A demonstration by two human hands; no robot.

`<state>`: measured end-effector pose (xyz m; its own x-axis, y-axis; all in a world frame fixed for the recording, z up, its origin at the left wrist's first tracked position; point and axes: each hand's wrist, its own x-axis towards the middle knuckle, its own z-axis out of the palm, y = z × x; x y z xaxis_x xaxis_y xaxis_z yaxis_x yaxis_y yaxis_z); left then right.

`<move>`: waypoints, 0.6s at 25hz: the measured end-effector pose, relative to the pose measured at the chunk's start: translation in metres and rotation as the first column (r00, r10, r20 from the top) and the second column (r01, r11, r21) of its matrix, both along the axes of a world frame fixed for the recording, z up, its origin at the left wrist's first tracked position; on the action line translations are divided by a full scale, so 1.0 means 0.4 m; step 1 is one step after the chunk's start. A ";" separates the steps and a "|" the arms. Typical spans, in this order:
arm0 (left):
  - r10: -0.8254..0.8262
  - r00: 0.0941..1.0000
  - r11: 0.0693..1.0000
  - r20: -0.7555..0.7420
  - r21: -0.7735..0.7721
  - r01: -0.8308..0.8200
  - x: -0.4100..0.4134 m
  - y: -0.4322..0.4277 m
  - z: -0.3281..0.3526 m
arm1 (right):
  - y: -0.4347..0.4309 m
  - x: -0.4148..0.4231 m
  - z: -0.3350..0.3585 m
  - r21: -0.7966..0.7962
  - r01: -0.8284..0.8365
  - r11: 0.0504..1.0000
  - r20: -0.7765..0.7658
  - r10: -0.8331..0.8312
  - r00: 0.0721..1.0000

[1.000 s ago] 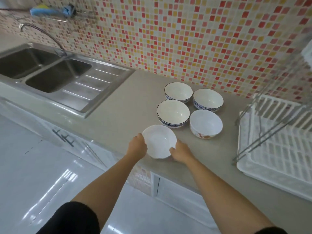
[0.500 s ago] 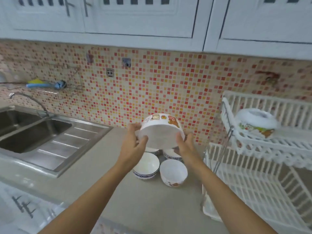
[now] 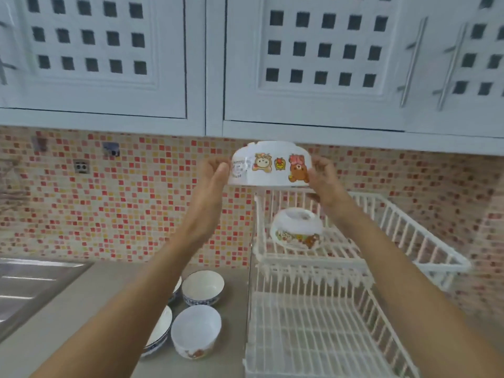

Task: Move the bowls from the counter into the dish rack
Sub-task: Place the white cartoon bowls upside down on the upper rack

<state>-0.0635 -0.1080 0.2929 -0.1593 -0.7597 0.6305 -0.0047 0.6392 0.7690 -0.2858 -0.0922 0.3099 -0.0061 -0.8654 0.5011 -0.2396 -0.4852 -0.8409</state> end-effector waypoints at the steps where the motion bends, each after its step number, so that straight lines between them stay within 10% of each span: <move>1: -0.001 0.999 0.999 0.040 0.037 0.000 -0.043 -0.012 0.005 | -0.004 -0.055 0.001 0.004 -0.005 1.000 -0.057 0.006 0.998; 8: -0.090 0.967 0.958 0.239 0.286 0.018 -0.269 -0.122 -0.029 | -0.121 -0.324 -0.056 0.175 0.045 0.984 -0.474 0.044 0.879; 15: 0.096 0.835 0.908 0.542 0.295 -0.296 -0.371 -0.185 -0.071 | -0.248 -0.370 -0.094 0.305 0.082 0.949 -0.655 0.147 0.741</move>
